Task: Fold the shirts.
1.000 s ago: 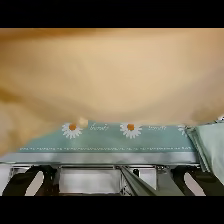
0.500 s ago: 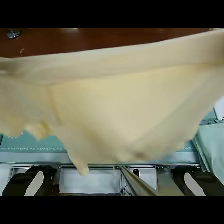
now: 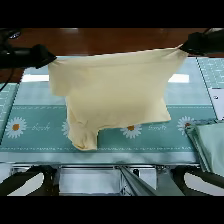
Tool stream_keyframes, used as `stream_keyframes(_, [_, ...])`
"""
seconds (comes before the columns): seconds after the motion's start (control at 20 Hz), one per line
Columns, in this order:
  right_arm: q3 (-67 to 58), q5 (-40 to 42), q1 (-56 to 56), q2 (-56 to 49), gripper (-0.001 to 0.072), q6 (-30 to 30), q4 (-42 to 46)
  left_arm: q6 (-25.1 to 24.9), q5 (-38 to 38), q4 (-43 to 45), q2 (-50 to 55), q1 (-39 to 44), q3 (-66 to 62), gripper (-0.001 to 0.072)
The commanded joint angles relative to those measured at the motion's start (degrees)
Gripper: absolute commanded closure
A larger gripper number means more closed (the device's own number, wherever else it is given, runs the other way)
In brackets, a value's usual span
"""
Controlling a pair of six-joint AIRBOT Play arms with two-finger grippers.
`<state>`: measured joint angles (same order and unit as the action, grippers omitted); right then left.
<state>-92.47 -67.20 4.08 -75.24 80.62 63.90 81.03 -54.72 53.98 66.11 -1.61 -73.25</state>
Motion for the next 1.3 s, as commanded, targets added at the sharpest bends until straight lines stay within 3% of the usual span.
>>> stream_keyframes(0.0, [-5.16,7.02,0.07,-13.0,0.0691,4.37,-1.09,3.78,13.03,-0.02,9.6,2.4,-1.2,0.0679])
stream_keyframes(0.25, [-14.27,7.74,0.44,-26.8,0.069,9.09,-9.25,5.22,15.04,-1.14,18.45,6.08,-2.12,0.0651])
stream_keyframes(0.3, [-14.93,7.69,0.92,-28.17,0.0659,9.51,-12.13,5.18,14.51,-1.07,19.04,6.23,-2.12,0.0464])
stream_keyframes(0.35, [-14.97,7.67,1.95,-28.89,0.0376,9.01,-15.76,5.16,13.4,-0.85,19.15,5.66,-2.21,0.0043])
stream_keyframes(0.4, [-14.97,6.54,3.28,-28.98,0.0077,6.05,-18.97,4.02,10.78,-0.83,19.02,4.31,-2.54,0.0004])
stream_keyframes(0.55, [-14.97,-4.72,9.92,-27.39,0.0081,-0.87,-23.41,1.73,-8.07,3.52,18.95,-4.15,-6.14,0.0005])
stream_keyframes(0.65, [-14.95,-15.23,15.5,-25.79,0.0083,-1.62,-18.34,1.64,-20.0,7.54,18.6,-10.93,-5.81,0.0006])
stream_keyframes(0.75, [-13.75,-25.05,20.28,-23.74,0.0083,-1.6,-8.52,0.2,-25.66,9.97,16.7,-16.68,-0.96,0.0006])
stream_keyframes(0.9, [-0.13,-23.98,27.3,-15.39,0.0083,-1.6,-1.18,-2.08,-22.36,7.78,9.66,-23.12,15.69,0.0006])
stream_keyframes(1.05, [20.44,-12.33,33.14,-4.94,0.0084,-4.15,-8.59,-10.69,-16.85,-4.22,3.21,-26.36,32.72,0.0006])
stream_keyframes(1.25, [38.16,-7.43,34.03,2.4,0.0083,-10.05,-16.0,-18.14,-11.34,-17.2,2.12,-25.14,45.88,0.0006])
